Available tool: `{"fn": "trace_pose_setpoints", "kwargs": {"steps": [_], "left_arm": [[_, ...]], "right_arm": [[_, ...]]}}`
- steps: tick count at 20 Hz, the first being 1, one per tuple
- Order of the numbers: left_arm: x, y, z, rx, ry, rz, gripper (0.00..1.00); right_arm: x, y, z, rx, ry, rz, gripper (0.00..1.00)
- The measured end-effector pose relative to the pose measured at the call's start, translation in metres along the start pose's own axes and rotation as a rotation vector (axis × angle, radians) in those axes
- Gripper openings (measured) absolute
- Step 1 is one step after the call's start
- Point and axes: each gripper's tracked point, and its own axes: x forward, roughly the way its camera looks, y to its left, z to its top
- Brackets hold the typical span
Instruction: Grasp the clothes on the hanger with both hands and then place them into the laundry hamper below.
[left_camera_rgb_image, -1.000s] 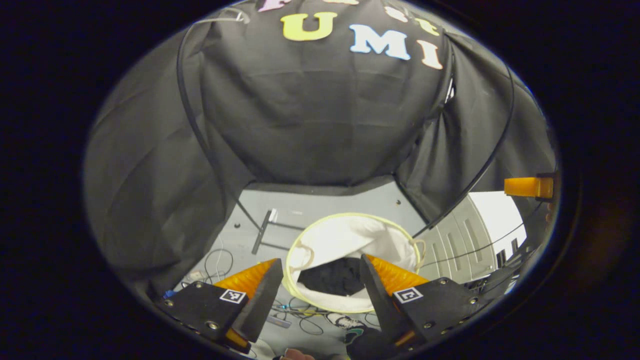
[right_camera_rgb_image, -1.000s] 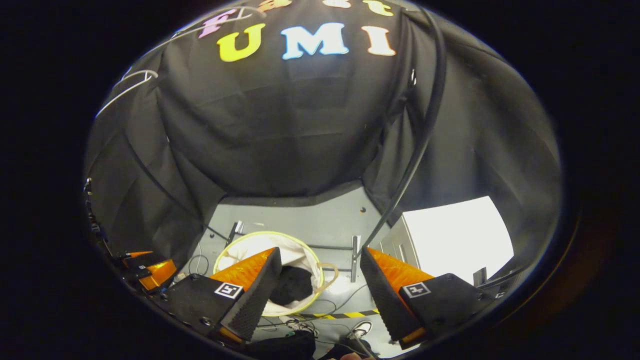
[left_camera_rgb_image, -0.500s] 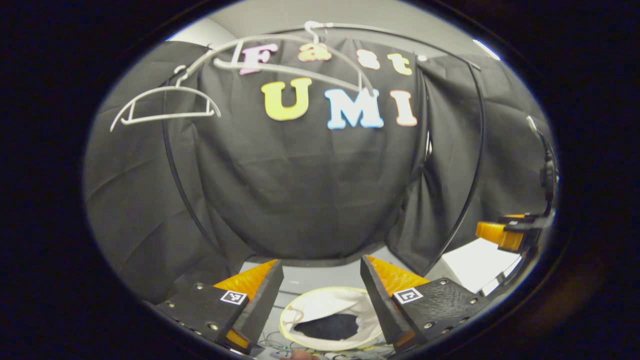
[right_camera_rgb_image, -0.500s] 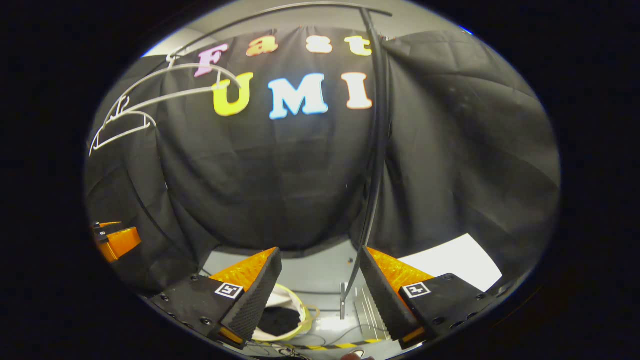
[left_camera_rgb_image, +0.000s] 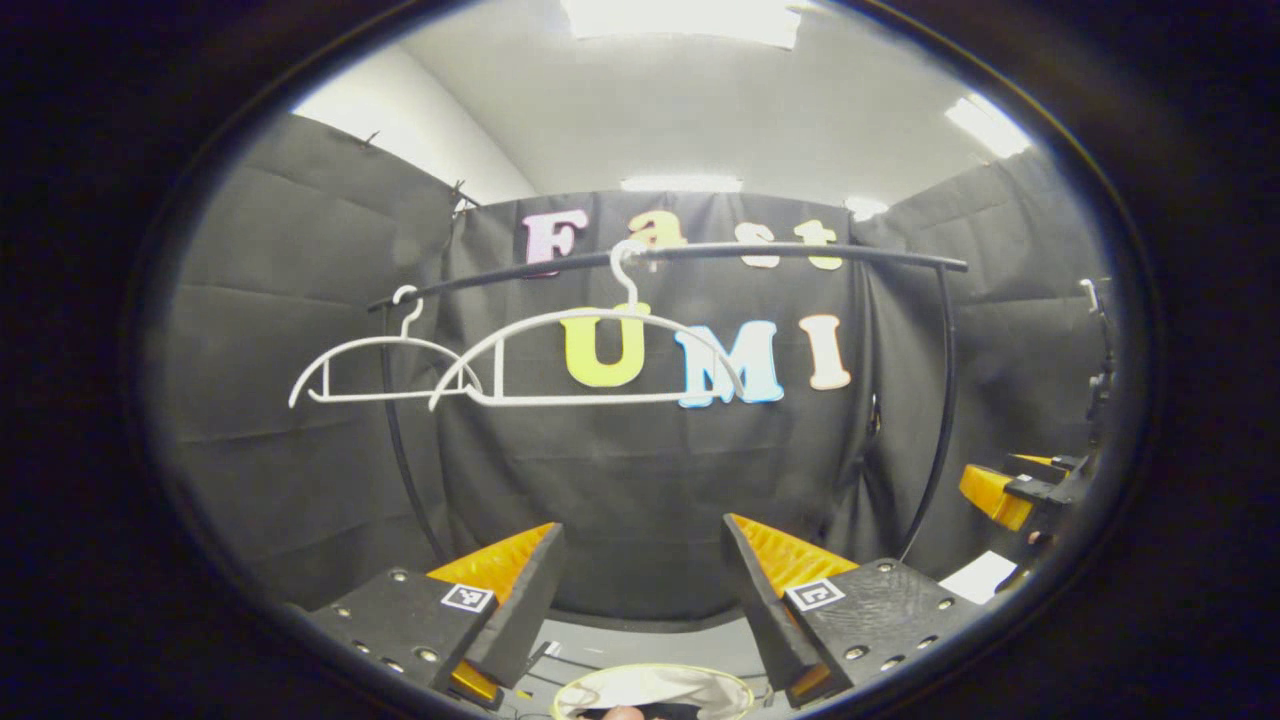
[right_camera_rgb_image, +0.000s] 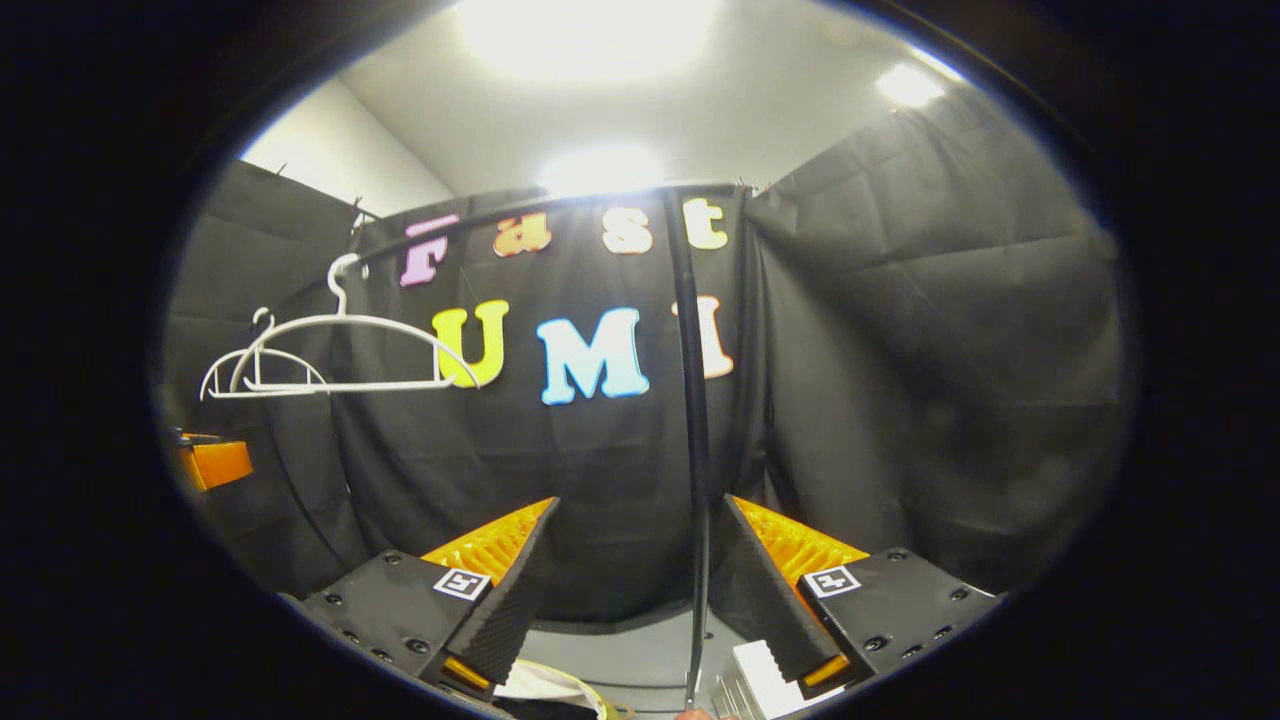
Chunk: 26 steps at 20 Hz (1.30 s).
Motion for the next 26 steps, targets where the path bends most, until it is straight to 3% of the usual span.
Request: {"fn": "trace_pose_setpoints", "kwargs": {"steps": [2,3,4,5,9,10,11,12,14,16,18,19,20,21,23,24,25,26], "left_arm": [[-0.014,-0.003,0.017,-0.031,-0.037,0.01,0.9],[-0.02,-0.006,0.027,-0.049,-0.049,0.013,0.9],[-0.026,-0.008,0.029,-0.066,-0.057,0.018,0.9],[-0.037,-0.01,0.034,-0.082,-0.066,0.024,0.9],[-0.08,-0.001,0.064,-0.109,-0.196,0.111,0.89],[-0.087,0.0,0.06,-0.102,-0.193,0.142,0.89],[-0.089,-0.002,0.05,-0.095,-0.172,0.162,0.89],[-0.088,-0.009,0.037,-0.096,-0.144,0.173,0.9],[-0.088,-0.023,0.019,-0.132,-0.105,0.182,0.9],[-0.087,-0.042,0.009,-0.173,-0.075,0.146,0.9],[-0.09,-0.05,0.012,-0.168,-0.076,0.119,0.9],[-0.091,-0.048,0.017,-0.151,-0.086,0.119,0.9],[-0.089,-0.046,0.019,-0.136,-0.09,0.116,0.9],[-0.086,-0.045,0.017,-0.124,-0.087,0.108,0.9],[-0.074,-0.042,0.014,-0.114,-0.083,0.08,0.9],[-0.066,-0.038,0.01,-0.111,-0.074,0.069,0.9],[-0.056,-0.031,0.007,-0.104,-0.065,0.064,0.9],[-0.048,-0.023,0.003,-0.09,-0.058,0.07,0.9]], "right_arm": [[-0.007,-0.001,0.023,0.001,-0.049,0.034,0.93],[-0.01,-0.003,0.03,-0.004,-0.064,0.046,0.98],[-0.014,-0.006,0.035,-0.012,-0.074,0.056,0.93],[-0.021,-0.009,0.036,-0.025,-0.075,0.067,0.98],[-0.048,-0.027,0.024,-0.084,-0.063,0.105,0.98],[-0.056,-0.035,0.019,-0.076,-0.048,0.106,0.94],[-0.061,-0.041,0.014,-0.061,-0.033,0.109,0.98],[-0.067,-0.047,0.01,-0.043,-0.018,0.108,0.94],[-0.074,-0.062,0.003,-0.009,0.003,0.092,0.99],[-0.077,-0.076,-0.001,0.002,0.015,0.063,0.93],[-0.077,-0.09,-0.001,0.017,0.007,0.013,0.97],[-0.079,-0.094,-0.001,0.039,0.007,-0.008,0.91],[-0.08,-0.092,-0.003,0.062,0.016,-0.019,0.91],[-0.082,-0.089,-0.009,0.077,0.024,-0.026,0.97],[-0.08,-0.083,-0.016,0.081,0.043,-0.045,0.97],[-0.079,-0.078,-0.017,0.079,0.058,-0.049,0.91],[-0.078,-0.07,-0.013,0.074,0.058,-0.041,0.91],[-0.075,-0.063,-0.006,0.067,0.038,-0.036,0.97]]}}
